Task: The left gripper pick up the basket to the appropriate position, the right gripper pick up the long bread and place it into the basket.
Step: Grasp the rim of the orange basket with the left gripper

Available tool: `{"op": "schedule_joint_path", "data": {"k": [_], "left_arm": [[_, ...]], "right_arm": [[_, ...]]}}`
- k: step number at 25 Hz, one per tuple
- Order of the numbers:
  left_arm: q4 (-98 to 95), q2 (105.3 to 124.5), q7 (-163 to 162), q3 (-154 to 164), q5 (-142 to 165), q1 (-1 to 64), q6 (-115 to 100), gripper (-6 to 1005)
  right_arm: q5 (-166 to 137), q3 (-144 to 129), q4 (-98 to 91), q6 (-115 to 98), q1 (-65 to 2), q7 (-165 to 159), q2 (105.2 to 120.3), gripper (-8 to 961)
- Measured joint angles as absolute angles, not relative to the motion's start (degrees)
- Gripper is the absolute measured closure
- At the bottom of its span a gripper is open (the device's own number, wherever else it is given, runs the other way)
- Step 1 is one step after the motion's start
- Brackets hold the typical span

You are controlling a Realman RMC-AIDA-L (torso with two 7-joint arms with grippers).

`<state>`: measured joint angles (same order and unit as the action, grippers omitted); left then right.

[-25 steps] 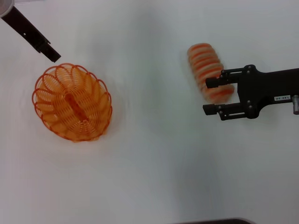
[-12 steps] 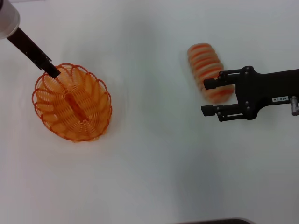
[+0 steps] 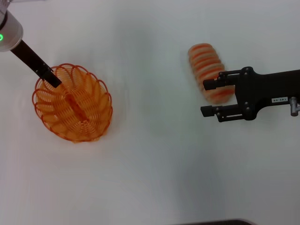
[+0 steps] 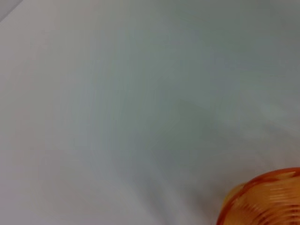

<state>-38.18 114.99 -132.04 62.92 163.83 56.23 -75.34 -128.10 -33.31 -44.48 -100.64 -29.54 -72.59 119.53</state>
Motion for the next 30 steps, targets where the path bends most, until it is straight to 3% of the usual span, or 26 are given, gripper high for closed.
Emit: {"op": "schedule_joint_path", "data": {"k": [17, 22, 27, 30], "left_arm": [[-36.9, 115.96, -131.9, 63.0, 163.7, 56.5, -74.6, 323], [-36.9, 116.06, -131.5, 62.5, 163.7, 56.7, -74.3, 459], [-36.9, 116.2, -131.4, 62.4, 163.6, 56.9, -74.2, 705], [-36.9, 116.25, -131.5, 62.3, 163.6, 57.0, -74.2, 793]], "right_arm": [[-128.0, -33.3, -43.9, -99.0, -29.9, -71.9, 119.53, 224], [-128.1, -33.3, -43.9, -98.9, -29.9, -71.9, 119.53, 224], [-128.1, -33.3, -43.9, -98.8, -29.8, -71.6, 119.48, 224], [-128.2, -33.3, -43.9, -98.8, -29.8, -71.5, 119.43, 223]]}}
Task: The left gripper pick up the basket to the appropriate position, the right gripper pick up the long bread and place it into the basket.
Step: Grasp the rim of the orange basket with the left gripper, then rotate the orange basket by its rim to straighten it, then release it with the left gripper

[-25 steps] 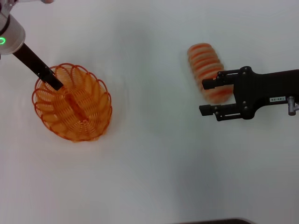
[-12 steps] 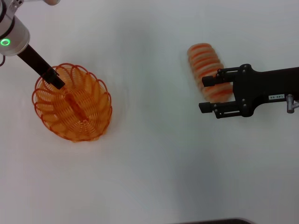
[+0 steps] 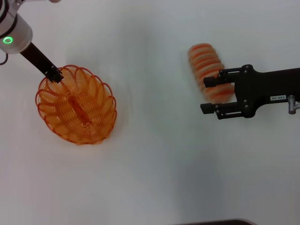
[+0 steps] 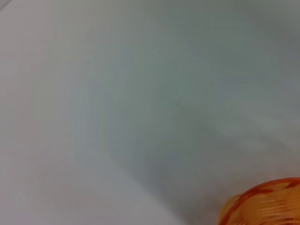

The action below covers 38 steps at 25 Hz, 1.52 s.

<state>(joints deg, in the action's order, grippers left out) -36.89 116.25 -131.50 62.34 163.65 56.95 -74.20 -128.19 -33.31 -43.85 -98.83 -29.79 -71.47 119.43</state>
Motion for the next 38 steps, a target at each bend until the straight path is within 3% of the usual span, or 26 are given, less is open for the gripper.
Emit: {"op": "schedule_joint_path", "data": {"k": [3, 8, 38], "left_arm": [[-36.9, 116.27, -131.6, 62.3, 163.6, 57.0, -74.2, 881], [-37.2, 116.15, -131.9, 60.0, 163.3, 57.0, -74.8, 884], [-37.9, 110.96, -141.5, 34.7, 162.9, 57.2, -86.9, 928]], "right_arm": [[-128.2, -33.3, -43.9, -98.8, -29.8, -71.4, 119.37, 223], [-128.2, -33.3, -43.9, -98.7, -29.7, -71.4, 119.35, 223], [-128.0, -33.1, -43.8, -99.0, -29.9, -70.0, 119.56, 224]]}}
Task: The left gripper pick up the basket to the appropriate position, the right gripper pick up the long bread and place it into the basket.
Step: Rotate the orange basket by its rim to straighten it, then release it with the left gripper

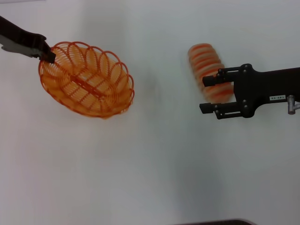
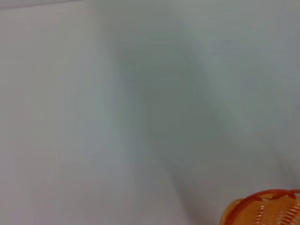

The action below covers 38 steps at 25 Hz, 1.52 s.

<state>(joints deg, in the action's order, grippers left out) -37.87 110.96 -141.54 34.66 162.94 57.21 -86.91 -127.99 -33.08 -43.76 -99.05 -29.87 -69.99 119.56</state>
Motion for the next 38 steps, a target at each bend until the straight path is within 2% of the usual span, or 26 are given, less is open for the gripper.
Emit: {"op": "schedule_joint_path", "data": {"k": [5, 8, 19, 29, 31, 38], "left_arm": [[-37.9, 110.67, -145.4, 30.6, 162.9, 56.3, -86.5, 927], [-37.7, 111.17, -146.6, 27.6, 162.9, 55.5, -86.0, 927], [-38.2, 116.68, -151.3, 26.2, 156.4, 49.6, -79.4, 928], [-47.8, 123.33, -154.3, 26.6, 152.4, 42.4, -78.3, 928], [-48.9, 124.1, -154.7, 27.4, 151.6, 41.3, -78.1, 928], [-48.8, 124.29, -155.1, 30.1, 146.9, 38.1, -76.5, 917]], "right_arm": [[-126.8, -32.8, -42.4, -98.7, -29.6, -67.8, 119.54, 224], [-126.0, -32.7, -41.9, -98.7, -29.3, -66.7, 119.53, 224], [-125.8, -32.7, -41.3, -99.2, -29.1, -65.3, 119.43, 223], [-124.6, -32.7, -41.5, -99.2, -28.8, -64.4, 119.36, 223], [-124.6, -32.7, -41.5, -99.3, -28.9, -64.4, 119.35, 223], [-124.5, -32.9, -41.4, -99.3, -29.2, -64.4, 119.35, 223]]}}
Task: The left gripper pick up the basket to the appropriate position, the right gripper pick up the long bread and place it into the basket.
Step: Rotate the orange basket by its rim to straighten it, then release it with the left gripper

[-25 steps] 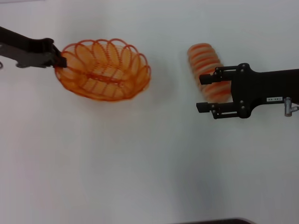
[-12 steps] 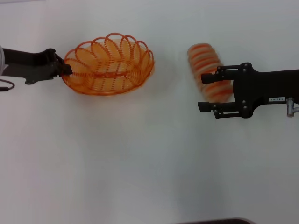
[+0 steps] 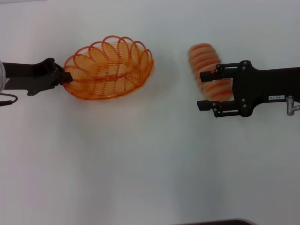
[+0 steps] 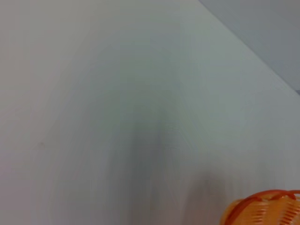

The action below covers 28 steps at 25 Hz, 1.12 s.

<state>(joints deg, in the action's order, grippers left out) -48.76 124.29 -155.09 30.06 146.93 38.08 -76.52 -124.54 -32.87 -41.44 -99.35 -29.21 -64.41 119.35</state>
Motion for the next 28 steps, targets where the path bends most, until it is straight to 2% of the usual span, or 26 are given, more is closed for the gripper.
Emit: {"op": "schedule_joint_path", "data": {"k": [28], "left_arm": [[-48.9, 124.06, -157.3, 38.3, 141.7, 35.5, -74.4, 858]], "right_arm": [[-124.5, -33.1, -41.1, -99.3, -29.1, -64.6, 119.35, 224]]}}
